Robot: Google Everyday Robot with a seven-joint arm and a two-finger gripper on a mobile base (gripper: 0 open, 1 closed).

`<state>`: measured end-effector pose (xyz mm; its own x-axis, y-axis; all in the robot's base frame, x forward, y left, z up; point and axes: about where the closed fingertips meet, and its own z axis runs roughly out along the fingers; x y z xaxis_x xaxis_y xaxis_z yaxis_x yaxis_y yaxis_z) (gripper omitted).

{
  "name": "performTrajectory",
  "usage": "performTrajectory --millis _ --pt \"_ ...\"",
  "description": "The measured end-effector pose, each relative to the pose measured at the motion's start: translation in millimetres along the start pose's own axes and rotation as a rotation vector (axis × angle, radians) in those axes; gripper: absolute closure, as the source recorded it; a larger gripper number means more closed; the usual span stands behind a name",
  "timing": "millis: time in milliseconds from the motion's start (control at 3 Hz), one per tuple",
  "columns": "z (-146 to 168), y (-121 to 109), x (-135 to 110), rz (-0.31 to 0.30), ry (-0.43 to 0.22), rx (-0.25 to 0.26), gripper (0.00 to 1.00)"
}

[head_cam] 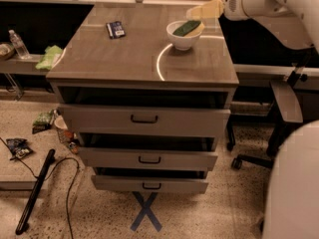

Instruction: Pick sponge from white bowl and place on counter

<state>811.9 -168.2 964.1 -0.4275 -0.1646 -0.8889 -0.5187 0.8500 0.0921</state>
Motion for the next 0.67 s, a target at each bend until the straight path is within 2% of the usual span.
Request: performTrajectory --millis 333,667 --pt "28.7 -17.8 -2.5 0.084 -0.011 0.06 0.0" --pt "50.2 -16.2 0.0 0.127 -0.007 0.057 0.0"
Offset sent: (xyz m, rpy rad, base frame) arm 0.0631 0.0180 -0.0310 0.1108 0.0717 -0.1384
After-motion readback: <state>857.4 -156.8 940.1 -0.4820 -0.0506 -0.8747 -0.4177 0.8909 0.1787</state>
